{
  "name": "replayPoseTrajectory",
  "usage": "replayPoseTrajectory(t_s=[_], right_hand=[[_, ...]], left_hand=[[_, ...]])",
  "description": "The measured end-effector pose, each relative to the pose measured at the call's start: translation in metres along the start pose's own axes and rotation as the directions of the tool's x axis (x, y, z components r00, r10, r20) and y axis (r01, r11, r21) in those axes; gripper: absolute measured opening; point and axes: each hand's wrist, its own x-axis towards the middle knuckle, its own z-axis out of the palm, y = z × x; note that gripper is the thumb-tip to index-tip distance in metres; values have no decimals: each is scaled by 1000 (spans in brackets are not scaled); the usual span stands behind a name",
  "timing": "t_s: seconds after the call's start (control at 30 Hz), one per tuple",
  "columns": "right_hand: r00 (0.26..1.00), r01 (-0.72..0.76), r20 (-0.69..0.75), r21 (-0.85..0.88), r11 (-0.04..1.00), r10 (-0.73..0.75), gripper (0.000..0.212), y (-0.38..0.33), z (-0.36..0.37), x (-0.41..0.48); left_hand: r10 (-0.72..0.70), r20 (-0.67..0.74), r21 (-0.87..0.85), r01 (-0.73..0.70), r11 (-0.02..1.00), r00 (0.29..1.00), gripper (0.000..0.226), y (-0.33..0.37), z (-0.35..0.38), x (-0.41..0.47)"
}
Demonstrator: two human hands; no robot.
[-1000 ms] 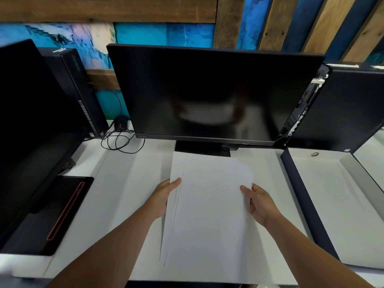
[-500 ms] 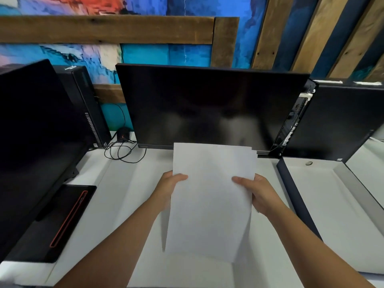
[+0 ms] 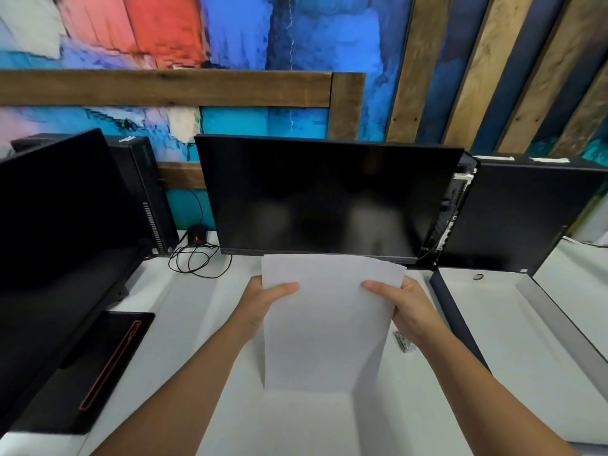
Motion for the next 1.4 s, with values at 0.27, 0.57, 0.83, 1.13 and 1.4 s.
replayPoseTrajectory(t_s=[0.27,0.57,0.83,1.13,1.4], right_hand=[[997,56,-47,-16,998,-56,25,-2,4,-8],[992,100,-66,-56,993,-103,29,-8,6,-12],[988,135,-59,-69,988,-140,24,-17,4,-12],[982,172,-65,-106,979,-179,62,-20,6,-14],[970,195,-147,-24,981,-196,46,-26,5,-11]], left_hand=[[44,-19,35,-44,998,999,32,-1,1,-5],[52,-73,78,-46,996,996,21,-5,10,-4],[60,-41,98,-55,994,997,21,1,13,-4],[66,-86,86,-59,995,994,26,-2,14,-2],[62,-87,113,-52,992,994,35,-6,13,2]])
